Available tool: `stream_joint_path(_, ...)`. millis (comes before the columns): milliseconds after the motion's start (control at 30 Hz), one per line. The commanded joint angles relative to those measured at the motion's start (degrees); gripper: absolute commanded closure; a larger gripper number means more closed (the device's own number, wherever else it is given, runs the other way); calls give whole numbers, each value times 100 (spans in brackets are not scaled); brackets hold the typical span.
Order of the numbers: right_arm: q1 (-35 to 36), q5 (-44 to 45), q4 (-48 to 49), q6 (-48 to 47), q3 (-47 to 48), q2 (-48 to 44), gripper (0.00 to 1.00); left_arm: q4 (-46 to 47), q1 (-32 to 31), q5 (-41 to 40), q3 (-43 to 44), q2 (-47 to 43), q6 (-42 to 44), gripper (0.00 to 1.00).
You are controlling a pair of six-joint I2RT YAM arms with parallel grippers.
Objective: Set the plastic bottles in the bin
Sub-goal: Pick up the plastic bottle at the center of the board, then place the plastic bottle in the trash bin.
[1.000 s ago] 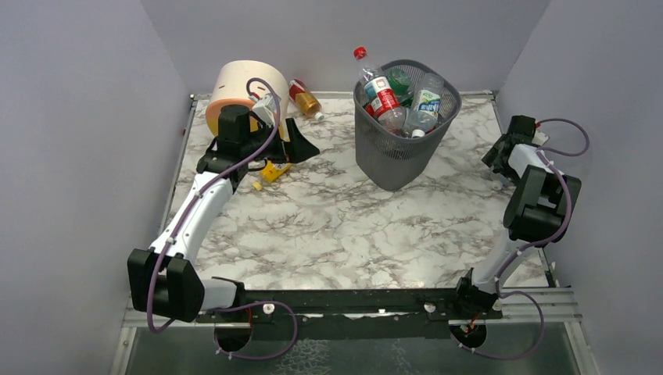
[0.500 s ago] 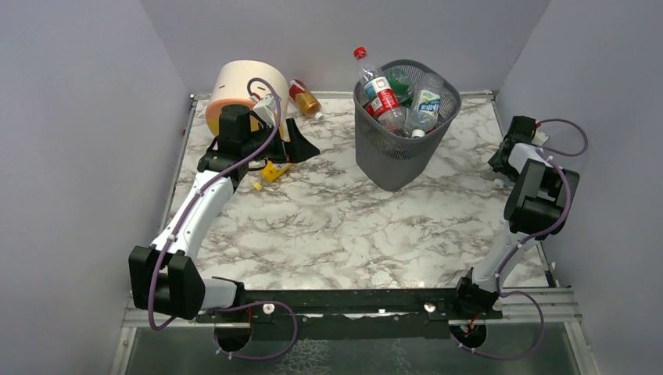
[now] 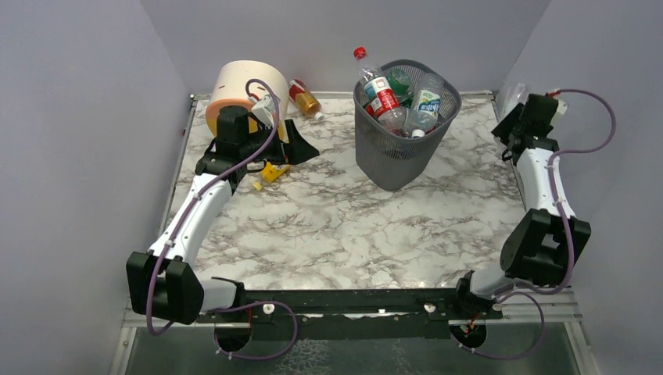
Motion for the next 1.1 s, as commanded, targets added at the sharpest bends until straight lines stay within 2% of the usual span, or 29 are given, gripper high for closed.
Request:
stream_joint_path(0, 241, -860, -462, -152, 712, -684, 54, -89, 43, 37, -127, -232, 80, 1)
stream_joint_path(133, 460, -1808, -856, -169, 1369, -930, 54, -188, 43, -41, -164, -239, 123, 1)
stream_joint_path(300, 890, -2909, -1432, -16, 2389, -751, 54, -314, 44, -179, -99, -215, 142, 1)
stream_joint_path(467, 1406, -3832, -1328, 506, 2578, -657, 54, -408, 43, -331, -5, -155, 154, 1)
stream_joint_path(700, 2321, -3597, -832, 1236, 2254, -693, 54, -510, 43, -452, 70, -134, 142, 1)
stream_joint_path(800, 2565, -3484, -451, 1570, 1861, -782, 54, -528, 43, -472, 84, -126, 119, 1)
stream_joint_path(1067, 2885, -2897, -380, 1776, 1515, -870, 50, -572, 43, -507, 106, -112, 131, 1)
